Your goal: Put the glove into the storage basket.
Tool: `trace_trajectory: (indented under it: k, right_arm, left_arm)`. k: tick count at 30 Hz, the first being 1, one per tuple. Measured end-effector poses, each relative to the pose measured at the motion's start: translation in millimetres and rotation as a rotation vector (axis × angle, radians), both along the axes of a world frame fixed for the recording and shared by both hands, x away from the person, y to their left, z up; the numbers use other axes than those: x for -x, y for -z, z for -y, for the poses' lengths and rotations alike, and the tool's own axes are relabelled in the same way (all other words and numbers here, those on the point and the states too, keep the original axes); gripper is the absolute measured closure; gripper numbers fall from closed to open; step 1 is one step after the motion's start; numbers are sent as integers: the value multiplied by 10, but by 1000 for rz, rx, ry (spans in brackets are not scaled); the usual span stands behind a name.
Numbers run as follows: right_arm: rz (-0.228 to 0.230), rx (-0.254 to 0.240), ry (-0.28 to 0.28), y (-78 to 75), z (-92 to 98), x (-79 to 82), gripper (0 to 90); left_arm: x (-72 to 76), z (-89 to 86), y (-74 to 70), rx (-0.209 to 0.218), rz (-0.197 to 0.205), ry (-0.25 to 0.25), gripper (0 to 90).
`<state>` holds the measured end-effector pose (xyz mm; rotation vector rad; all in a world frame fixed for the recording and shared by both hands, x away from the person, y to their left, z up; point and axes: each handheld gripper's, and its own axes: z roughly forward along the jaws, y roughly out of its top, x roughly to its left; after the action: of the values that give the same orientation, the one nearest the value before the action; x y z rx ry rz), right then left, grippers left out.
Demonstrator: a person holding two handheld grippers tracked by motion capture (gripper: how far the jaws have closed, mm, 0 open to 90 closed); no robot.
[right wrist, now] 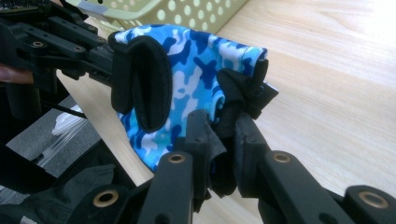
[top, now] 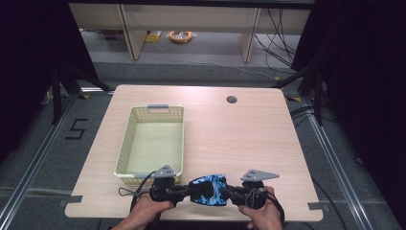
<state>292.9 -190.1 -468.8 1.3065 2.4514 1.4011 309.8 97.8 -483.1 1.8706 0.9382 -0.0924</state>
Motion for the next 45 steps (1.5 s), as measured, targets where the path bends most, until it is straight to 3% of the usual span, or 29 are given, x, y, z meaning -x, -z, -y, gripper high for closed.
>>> trace_trajectory:
  k: [2, 4, 5, 8, 9, 16, 17, 18, 19, 20, 22, 26, 32, 33, 34, 37, 39, 40, 45]
  right_arm:
    - [-15, -2, -7, -37, -35, -2, 791]
    - [18, 9, -26, -59, -46, -37, 791]
    - [-12, -2, -14, -90, -73, -21, 791]
    - [27, 7, -33, -142, -89, -72, 791]
    - [1, 0, -19, -178, -111, -54, 791]
    - [56, 12, -42, -325, -151, -108, 791]
    - [28, 4, -35, -352, -165, -93, 791]
    - [54, 14, -28, -364, -166, -102, 791]
    - [47, 8, -51, -375, -169, -114, 791]
    - [33, -2, -41, -387, -180, -111, 790]
    - [60, 11, -43, -421, -185, -134, 791]
    - [35, 3, -40, -484, -235, -167, 790]
    - [66, 16, -66, -572, -313, -308, 791]
    - [52, 16, -51, -599, -343, -307, 791]
    - [76, 21, -70, -605, -349, -337, 792]
    - [82, 32, -85, -658, -407, -396, 793]
    - [47, 10, -70, -696, -474, -416, 793]
    - [91, 27, -79, -700, -488, -464, 793]
    - [80, 25, -99, -767, -665, -583, 793]
  left_arm:
    - [-2, -30, -28, -7, 7, -6, 831]
    - [-16, -55, -74, -7, 11, -4, 831]
    - [-21, -63, -102, -7, 17, -8, 831]
    - [-36, -90, -186, -10, 28, -13, 831]
    - [-38, -97, -210, -8, 27, -19, 831]
    - [-48, -158, -343, -7, 33, -20, 828]
    - [-56, -163, -354, 1, 35, -17, 828]
    - [-57, -172, -374, -11, 39, -21, 828]
    - [-65, -175, -384, -1, 39, -18, 827]
    - [-71, -181, -402, 0, 36, -21, 827]
    - [-90, -198, -435, -2, 44, -16, 824]
    - [-140, -244, -491, -9, 46, -16, 818]
    - [-246, -346, -575, 6, 37, -37, 820]
    - [-260, -362, -583, 3, 38, -41, 821]
    - [-272, -377, -593, 3, 37, -45, 821]
    - [-310, -440, -643, -4, 44, -60, 824]
    - [-335, -492, -681, -6, 48, -62, 824]
    - [-342, -517, -701, -6, 49, -74, 824]
    - [-398, -699, -765, -16, 44, -92, 823]
